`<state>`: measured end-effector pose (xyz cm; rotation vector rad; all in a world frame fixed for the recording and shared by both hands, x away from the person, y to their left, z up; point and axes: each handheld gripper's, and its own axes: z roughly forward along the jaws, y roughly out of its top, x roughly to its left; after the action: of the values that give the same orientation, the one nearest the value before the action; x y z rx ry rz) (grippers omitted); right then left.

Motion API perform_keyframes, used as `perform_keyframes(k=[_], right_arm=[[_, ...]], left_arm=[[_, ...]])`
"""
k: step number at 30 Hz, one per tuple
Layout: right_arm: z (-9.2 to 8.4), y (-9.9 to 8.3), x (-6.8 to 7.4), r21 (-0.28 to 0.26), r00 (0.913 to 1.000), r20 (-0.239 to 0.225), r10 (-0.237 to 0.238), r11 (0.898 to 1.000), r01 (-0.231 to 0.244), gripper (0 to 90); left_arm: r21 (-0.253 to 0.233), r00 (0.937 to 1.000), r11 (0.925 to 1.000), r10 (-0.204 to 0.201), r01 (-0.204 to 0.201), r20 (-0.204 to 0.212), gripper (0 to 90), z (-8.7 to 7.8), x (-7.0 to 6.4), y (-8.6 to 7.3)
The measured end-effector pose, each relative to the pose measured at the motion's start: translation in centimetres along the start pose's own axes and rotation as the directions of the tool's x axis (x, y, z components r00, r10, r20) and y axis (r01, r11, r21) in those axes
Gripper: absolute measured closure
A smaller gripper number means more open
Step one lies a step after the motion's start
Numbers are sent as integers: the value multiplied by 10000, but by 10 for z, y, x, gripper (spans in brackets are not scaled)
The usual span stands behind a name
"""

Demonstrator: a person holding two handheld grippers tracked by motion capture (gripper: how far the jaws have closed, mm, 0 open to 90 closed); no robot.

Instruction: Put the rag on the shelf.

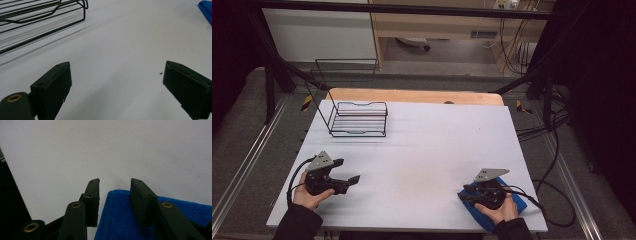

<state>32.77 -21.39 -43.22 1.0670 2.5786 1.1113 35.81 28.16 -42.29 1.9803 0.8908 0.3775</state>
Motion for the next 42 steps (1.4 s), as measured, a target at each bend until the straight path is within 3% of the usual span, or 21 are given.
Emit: perform_keyframes(k=[5,14,19,27,34,42], right_arm=[[11,-2,4,299,9996,241,-155,9994,147,627],[14,-6,6,207,9945,851,-617,9980,601,738],[14,-5,6,227,9937,970,-558,9983,538,857],[10,-2,3,-1,9956,915,-191,9998,192,885],[6,21,3,-757,9933,1135,-203,9967,290,885],[32,59,13,-1107,9942,1031,-308,9929,423,885]], left_arm=[[31,10000,10000,13,-13,-15,86,1,0,0],[35,10000,10000,-10,10,-13,90,1,0,0],[26,10000,10000,-24,24,-1,92,1,0,0],[1,10000,10000,-54,54,-13,92,0,0,0],[17,9999,10000,-97,98,-60,93,1,1,0],[13,9999,10000,-74,74,-86,93,1,2,0]])
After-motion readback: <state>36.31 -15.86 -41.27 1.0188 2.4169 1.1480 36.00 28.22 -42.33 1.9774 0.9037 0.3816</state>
